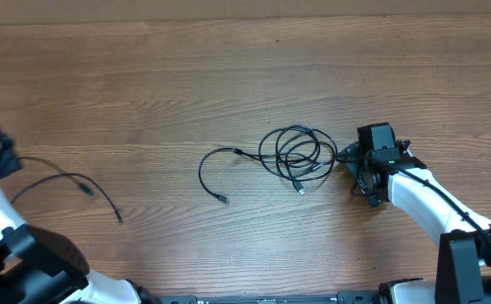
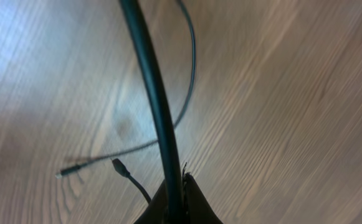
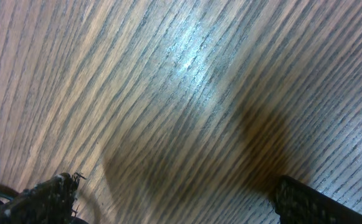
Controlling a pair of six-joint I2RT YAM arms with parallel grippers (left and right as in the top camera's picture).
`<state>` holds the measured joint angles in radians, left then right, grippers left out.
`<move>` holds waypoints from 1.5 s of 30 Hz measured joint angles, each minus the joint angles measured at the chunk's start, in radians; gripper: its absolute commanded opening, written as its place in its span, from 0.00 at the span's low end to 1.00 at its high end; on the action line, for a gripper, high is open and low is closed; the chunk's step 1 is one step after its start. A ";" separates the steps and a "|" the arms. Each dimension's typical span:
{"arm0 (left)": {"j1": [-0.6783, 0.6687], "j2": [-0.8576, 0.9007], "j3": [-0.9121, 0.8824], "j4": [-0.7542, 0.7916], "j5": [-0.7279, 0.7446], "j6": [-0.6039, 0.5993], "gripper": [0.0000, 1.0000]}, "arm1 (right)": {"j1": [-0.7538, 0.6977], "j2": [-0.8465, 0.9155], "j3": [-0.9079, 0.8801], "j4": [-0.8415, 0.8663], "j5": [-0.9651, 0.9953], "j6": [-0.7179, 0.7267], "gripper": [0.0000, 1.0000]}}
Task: Untangle cables
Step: 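Release the separated cable at the left and raise the left gripper, then move the open left gripper rightward toward the remaining cable pile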
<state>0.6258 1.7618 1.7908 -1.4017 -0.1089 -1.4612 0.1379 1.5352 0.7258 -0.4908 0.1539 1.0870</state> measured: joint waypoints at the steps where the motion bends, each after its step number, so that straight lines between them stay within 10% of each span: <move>1: -0.033 0.000 -0.025 0.019 -0.002 -0.009 0.04 | 0.000 0.000 0.000 0.000 0.000 0.000 1.00; 13: -0.220 0.003 -0.164 0.201 -0.100 -0.059 0.23 | 0.000 0.000 0.000 0.000 0.000 0.000 1.00; 22: -0.220 0.003 -0.169 0.186 -0.074 -0.061 1.00 | 0.000 0.000 0.000 0.000 0.000 0.000 1.00; 32: -0.291 0.003 -0.212 0.229 0.073 0.180 1.00 | 0.000 0.000 0.000 0.000 0.000 0.000 1.00; 45: -0.768 0.003 -0.213 0.292 0.110 0.385 1.00 | 0.000 0.000 0.000 0.000 0.000 0.000 1.00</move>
<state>-0.1425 1.7645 1.5780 -1.1095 0.0013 -1.0760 0.1379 1.5352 0.7258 -0.4908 0.1535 1.0870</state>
